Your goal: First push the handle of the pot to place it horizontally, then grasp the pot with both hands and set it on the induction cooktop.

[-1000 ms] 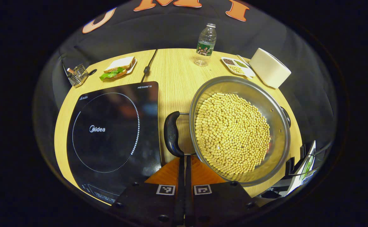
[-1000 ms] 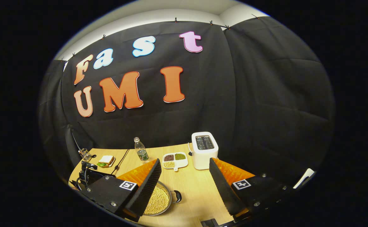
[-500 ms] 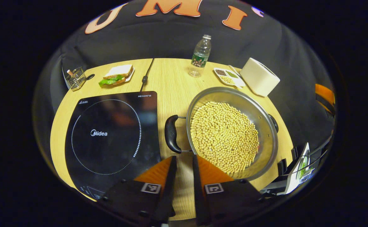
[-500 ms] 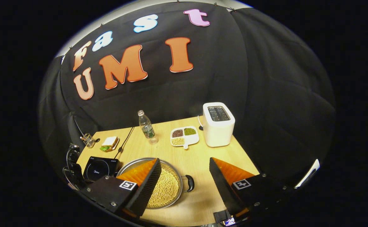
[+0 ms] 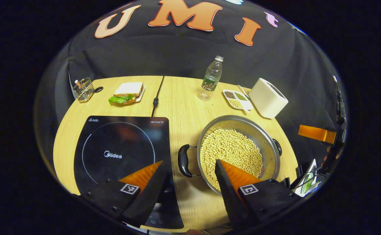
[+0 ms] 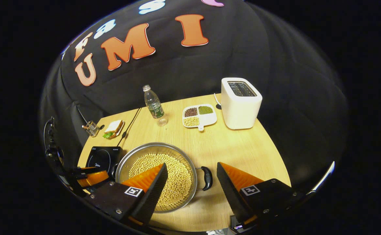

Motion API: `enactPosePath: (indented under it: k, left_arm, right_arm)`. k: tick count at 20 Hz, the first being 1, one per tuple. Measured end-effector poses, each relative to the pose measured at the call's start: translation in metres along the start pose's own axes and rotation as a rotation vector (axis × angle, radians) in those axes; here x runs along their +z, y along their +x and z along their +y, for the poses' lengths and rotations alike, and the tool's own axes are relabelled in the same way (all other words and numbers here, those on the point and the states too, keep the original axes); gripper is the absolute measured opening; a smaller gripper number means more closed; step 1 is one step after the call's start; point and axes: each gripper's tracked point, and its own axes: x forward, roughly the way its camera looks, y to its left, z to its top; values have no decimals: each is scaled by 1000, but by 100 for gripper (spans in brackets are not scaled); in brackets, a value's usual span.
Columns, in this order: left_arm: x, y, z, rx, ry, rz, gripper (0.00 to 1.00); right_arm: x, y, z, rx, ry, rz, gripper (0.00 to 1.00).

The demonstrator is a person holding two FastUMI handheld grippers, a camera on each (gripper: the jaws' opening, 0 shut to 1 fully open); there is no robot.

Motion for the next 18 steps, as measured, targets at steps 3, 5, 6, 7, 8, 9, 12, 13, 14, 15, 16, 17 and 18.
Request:
enactPosePath:
  k: [3, 5, 6, 7, 8, 9, 12, 13, 14, 15, 16, 17, 18]
  left_arm:
    - [-2, 22, 3, -3, -8, 28, 96]
    - [-2, 34, -1, -26, -9, 35, 96]
    - [-1, 40, -3, -34, -10, 43, 96]
    - [-5, 44, -4, -40, -14, 58, 96]
    - [-4, 49, -8, -51, -22, 69, 96]
    - [-4, 53, -12, -68, -30, 71, 96]
    - [-5, 60, -12, -55, -3, 88, 95]
    - [-6, 62, -12, -53, 4, 89, 96]
    - [-5, 65, -11, -46, 8, 89, 95]
    - [-7, 68, -10, -42, 6, 90, 95]
    - [-7, 69, -8, -35, 1, 91, 96]
    - [-8, 71, -6, -27, -9, 87, 91]
    - [-8, 73, -5, -18, -17, 80, 88]
  right_arm:
    - [-9, 11, 0, 3, -17, 39, 94]
    - [-12, 19, -4, -6, -14, 56, 94]
    - [-14, 23, -6, -11, -9, 65, 94]
    - [-18, 24, -8, -13, -5, 76, 93]
    - [-20, 28, -9, -17, -3, 87, 93]
    - [-25, 32, -11, -22, -4, 99, 93]
    - [-35, 42, -13, -36, -14, 131, 93]
    - [-38, 45, -13, -39, -17, 140, 93]
    - [-42, 50, -13, -44, -19, 151, 93]
    - [-49, 55, -13, -49, -23, 161, 93]
    - [-54, 62, -15, -55, -29, 169, 93]
    - [-62, 67, -18, -69, -33, 184, 93]
    - [-67, 71, -21, -77, -33, 191, 93]
